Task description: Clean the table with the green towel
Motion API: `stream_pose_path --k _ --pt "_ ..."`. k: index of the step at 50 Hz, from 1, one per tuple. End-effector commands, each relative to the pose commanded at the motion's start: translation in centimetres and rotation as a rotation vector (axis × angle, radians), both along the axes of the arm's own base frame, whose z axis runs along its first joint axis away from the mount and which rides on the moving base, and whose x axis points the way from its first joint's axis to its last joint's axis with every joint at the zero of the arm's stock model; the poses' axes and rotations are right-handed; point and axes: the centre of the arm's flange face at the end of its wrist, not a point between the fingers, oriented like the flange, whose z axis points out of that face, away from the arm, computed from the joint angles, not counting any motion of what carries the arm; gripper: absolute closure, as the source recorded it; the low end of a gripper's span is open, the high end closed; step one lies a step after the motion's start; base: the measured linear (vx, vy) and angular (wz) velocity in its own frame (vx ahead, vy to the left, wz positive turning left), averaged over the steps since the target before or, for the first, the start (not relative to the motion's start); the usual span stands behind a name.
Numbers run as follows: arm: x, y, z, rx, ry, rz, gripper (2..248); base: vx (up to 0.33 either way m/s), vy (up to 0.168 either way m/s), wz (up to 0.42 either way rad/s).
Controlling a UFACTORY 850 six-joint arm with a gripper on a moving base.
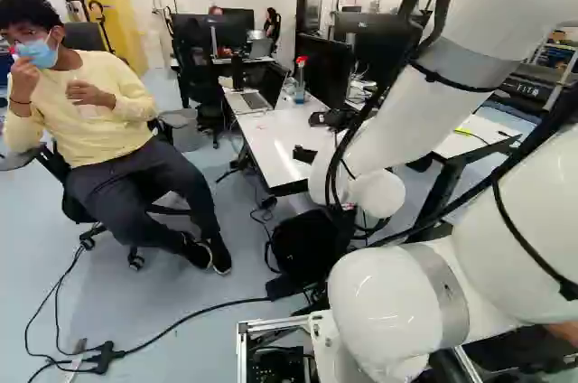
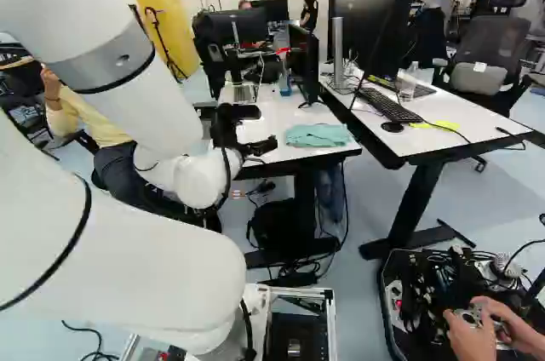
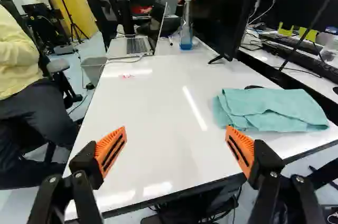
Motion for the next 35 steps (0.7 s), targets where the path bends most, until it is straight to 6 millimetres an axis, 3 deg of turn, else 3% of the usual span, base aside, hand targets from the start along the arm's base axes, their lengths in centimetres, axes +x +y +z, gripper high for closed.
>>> stream_pose_path --k 35 --pt "3.8 -2.8 3.0 0.001 -0.053 -0.097 3 0.000 0.000 0.000"
